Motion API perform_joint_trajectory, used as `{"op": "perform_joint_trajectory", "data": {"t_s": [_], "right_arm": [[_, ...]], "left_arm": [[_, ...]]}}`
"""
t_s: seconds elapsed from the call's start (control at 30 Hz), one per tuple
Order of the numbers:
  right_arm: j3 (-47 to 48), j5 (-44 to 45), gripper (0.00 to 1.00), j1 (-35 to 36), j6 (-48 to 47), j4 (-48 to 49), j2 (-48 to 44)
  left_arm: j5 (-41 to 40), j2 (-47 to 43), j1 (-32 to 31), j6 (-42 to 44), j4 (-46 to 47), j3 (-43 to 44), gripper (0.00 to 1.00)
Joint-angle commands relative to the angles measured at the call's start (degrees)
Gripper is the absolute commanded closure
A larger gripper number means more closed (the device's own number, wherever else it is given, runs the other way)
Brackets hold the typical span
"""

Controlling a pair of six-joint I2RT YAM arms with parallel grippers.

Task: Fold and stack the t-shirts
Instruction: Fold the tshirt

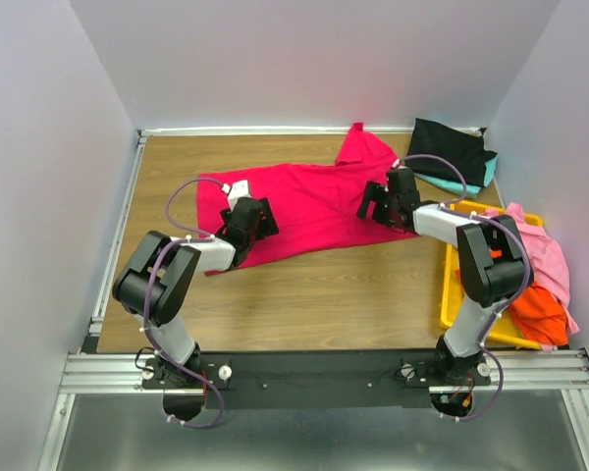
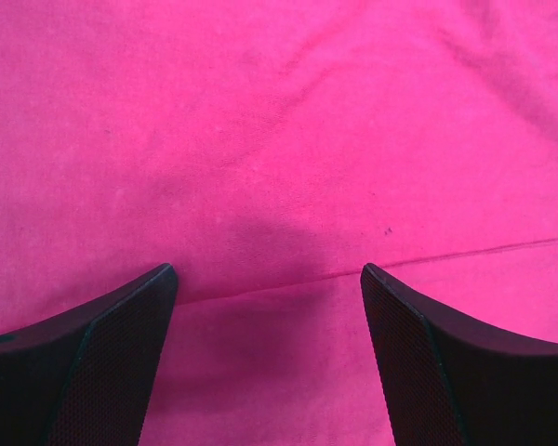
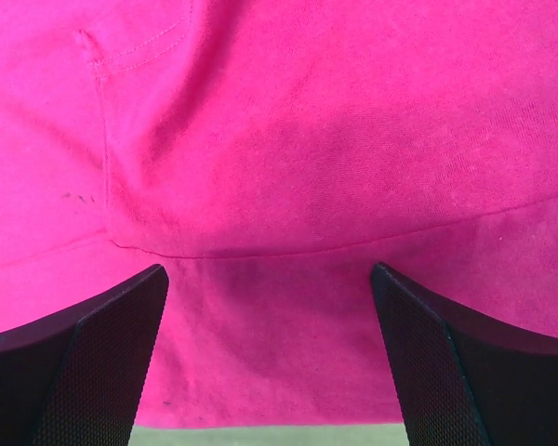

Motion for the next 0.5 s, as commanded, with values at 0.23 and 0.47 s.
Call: {"op": "perform_joint_trajectory", "data": {"t_s": [0.23, 0.47], "right_arm": [[-12.3, 3.9, 0.04, 7.2, 6.9, -10.0, -6.9], [-14.4, 5.6, 0.04, 10.1, 8.0, -13.0, -12.5]], "left_arm": [[4.9, -6.2, 0.3, -1.8, 0.8, -6.9, 0.12], [0.7, -17.7, 0.3, -1.5, -3.4, -9.9, 0.12]]}}
